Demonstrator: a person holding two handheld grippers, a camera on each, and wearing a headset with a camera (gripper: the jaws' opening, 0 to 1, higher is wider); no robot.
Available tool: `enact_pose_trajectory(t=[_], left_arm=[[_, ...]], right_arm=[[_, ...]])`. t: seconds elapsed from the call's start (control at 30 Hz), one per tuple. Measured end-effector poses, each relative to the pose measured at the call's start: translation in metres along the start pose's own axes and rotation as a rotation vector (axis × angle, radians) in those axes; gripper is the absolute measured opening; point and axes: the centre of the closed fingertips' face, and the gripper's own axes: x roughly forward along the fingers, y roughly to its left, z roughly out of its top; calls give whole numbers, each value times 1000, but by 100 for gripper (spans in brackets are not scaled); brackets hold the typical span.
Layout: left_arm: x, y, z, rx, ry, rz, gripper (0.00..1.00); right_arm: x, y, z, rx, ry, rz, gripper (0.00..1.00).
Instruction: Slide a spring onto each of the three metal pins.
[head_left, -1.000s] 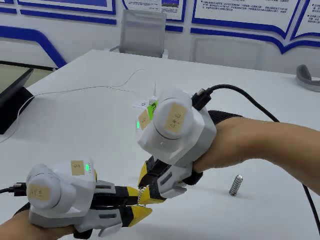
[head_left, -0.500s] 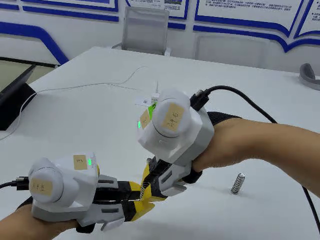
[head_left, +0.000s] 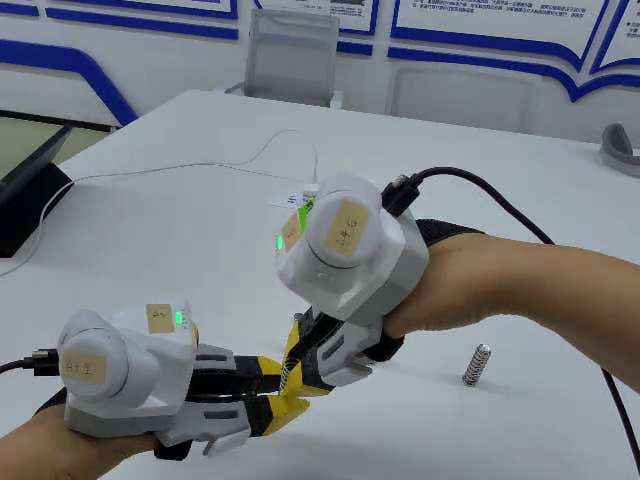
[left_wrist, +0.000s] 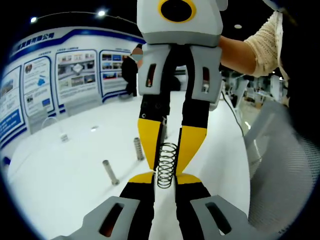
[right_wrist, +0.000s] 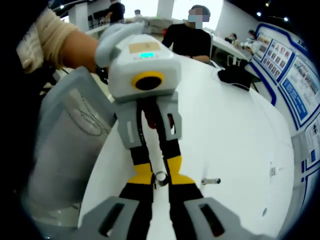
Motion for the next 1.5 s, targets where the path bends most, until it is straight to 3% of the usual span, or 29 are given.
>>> enact_pose_trajectory(t=[0.67, 1.2, 1.5], left_arm=[[-7, 13, -9, -54, 7, 53, 34], [-10, 20, -12, -76, 6, 88, 45], [-13, 23, -16, -86, 12, 106, 52]], right_arm=[[-11, -16, -6, 22, 3, -34, 12], [-20, -44, -15, 61, 15, -85, 12], [-21, -68, -20, 103, 17, -121, 12]])
